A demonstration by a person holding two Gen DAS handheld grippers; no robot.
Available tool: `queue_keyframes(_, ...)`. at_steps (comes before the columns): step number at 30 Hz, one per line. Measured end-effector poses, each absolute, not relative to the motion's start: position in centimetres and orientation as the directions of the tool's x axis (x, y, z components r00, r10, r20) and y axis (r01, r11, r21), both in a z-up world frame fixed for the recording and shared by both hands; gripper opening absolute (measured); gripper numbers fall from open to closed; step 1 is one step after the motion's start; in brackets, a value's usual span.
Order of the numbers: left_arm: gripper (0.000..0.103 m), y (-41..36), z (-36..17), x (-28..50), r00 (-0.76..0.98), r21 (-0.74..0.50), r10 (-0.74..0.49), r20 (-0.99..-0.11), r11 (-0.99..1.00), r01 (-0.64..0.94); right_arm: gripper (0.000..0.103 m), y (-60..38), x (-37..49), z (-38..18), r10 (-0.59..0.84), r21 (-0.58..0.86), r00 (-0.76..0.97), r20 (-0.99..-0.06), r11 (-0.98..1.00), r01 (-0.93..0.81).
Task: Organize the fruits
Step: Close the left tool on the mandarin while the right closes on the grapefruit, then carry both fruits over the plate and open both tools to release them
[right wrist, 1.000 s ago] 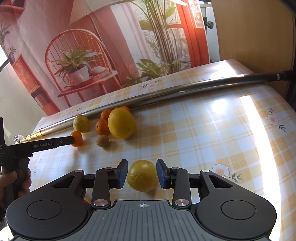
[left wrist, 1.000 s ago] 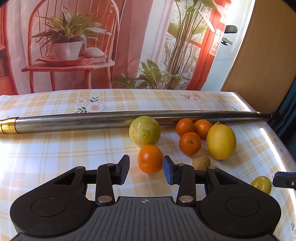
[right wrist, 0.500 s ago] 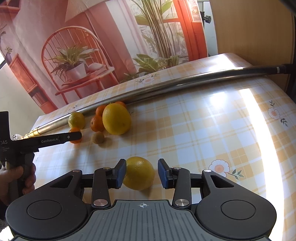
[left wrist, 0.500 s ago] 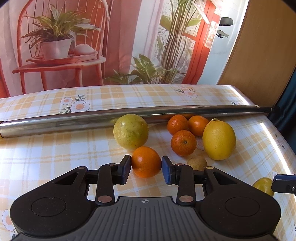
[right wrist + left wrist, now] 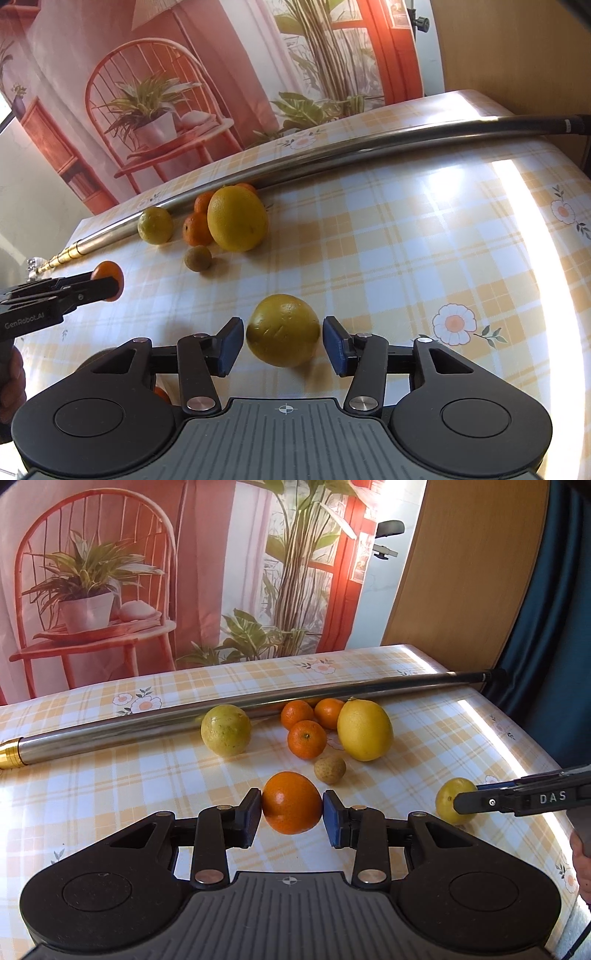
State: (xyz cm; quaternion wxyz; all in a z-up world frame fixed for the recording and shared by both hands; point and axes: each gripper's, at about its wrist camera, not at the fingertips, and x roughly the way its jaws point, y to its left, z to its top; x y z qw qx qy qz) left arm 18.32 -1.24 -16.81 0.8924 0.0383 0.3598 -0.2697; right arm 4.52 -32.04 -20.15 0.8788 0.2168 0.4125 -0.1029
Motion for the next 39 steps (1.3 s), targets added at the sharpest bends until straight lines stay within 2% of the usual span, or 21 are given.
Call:
queue_keyframes(11,0.038,-0.5,-17.2,14.4,0.557,-0.099,-0.455,-0.695,0.828,0.553,0.043,-33.1,4.6,-21.6,0.034,0.374,0.637,-0.770,0.834,0.407)
queue_keyframes(23,0.038,0.2,-17.5,12.4,0.553,-0.090,-0.437,-0.709,0.835,0.543,0.043,-32.4,4.0,-20.7,0.017,0.359,0.654,-0.756,0.846,0.393)
queue_keyframes(39,0.038,0.9,-18.4,10.9,0.550,-0.042,-0.369,-0.750,0.855,0.516,0.042,-30.0,4.0,-19.1,0.070,0.360,0.667,-0.742,0.880,0.308)
